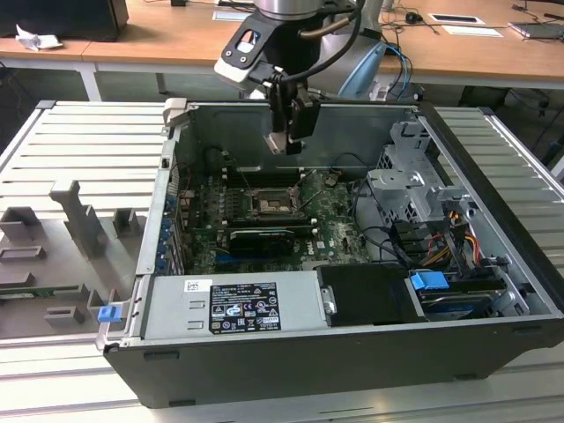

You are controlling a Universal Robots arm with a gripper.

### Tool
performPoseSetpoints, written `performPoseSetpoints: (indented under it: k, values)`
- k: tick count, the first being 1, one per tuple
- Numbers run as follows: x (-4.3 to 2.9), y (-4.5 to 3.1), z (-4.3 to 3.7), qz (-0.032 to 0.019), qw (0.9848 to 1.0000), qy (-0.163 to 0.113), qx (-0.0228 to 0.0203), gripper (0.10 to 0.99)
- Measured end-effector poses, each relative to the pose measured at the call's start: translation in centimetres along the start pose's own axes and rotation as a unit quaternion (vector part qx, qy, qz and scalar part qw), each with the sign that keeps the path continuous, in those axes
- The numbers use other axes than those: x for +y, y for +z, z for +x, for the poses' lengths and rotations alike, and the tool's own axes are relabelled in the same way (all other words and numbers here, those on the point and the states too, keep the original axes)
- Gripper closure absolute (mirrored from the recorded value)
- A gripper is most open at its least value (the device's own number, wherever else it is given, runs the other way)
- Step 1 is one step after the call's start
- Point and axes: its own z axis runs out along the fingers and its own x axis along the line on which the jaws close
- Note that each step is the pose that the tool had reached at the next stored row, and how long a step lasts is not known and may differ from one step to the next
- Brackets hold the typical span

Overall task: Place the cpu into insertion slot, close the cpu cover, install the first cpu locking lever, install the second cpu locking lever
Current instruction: 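Place the cpu into insertion slot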

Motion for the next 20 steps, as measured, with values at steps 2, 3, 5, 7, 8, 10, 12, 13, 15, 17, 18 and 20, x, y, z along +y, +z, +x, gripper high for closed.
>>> performPoseSetpoints:
  k: [2, 3, 5, 7, 8, 10, 12, 13, 15, 17, 18, 20]
  values:
    - [-0.01, 0.08, 0.0, -0.0001, 0.9998, 0.018, -0.0013, 0.549]
    - [-0.01, 0.12, 0.0, -0.0001, 0.9996, 0.026, -0.0019, 0.549]
    - [-0.01, 0.18, 0.0, -0.0002, 0.9993, 0.038, -0.0027, 0.549]
    - [-0.02, 0.29, 0.0, -0.0003, 0.9983, 0.058, -0.0041, 0.549]
    - [-0.02, 0.35, 0.01, -0.0001, 0.998, 0.064, -0.0044, 0.549]
    - [-0.04, 0.82, 0.08, 0.0007, 0.9975, 0.07, -0.0048, 0.549]
    - [-0.05, 1.26, 0.17, 0.001, 0.9974, 0.072, -0.0049, 0.549]
    - [-0.06, 1.46, 0.19, 0.001, 0.9973, 0.073, -0.0049, 0.549]
    - [-0.09, 2.12, 0.23, 0.0012, 0.997, 0.077, -0.0051, 0.549]
    - [-0.11, 2.35, 0.23, 0.0011, 0.9965, 0.083, -0.0056, 0.549]
    - [-0.13, 2.58, 0.23, 0.0009, 0.9958, 0.092, -0.0062, 0.549]
    - [-0.15, 2.79, 0.22, 0.0005, 0.9947, 0.102, -0.007, 0.549]
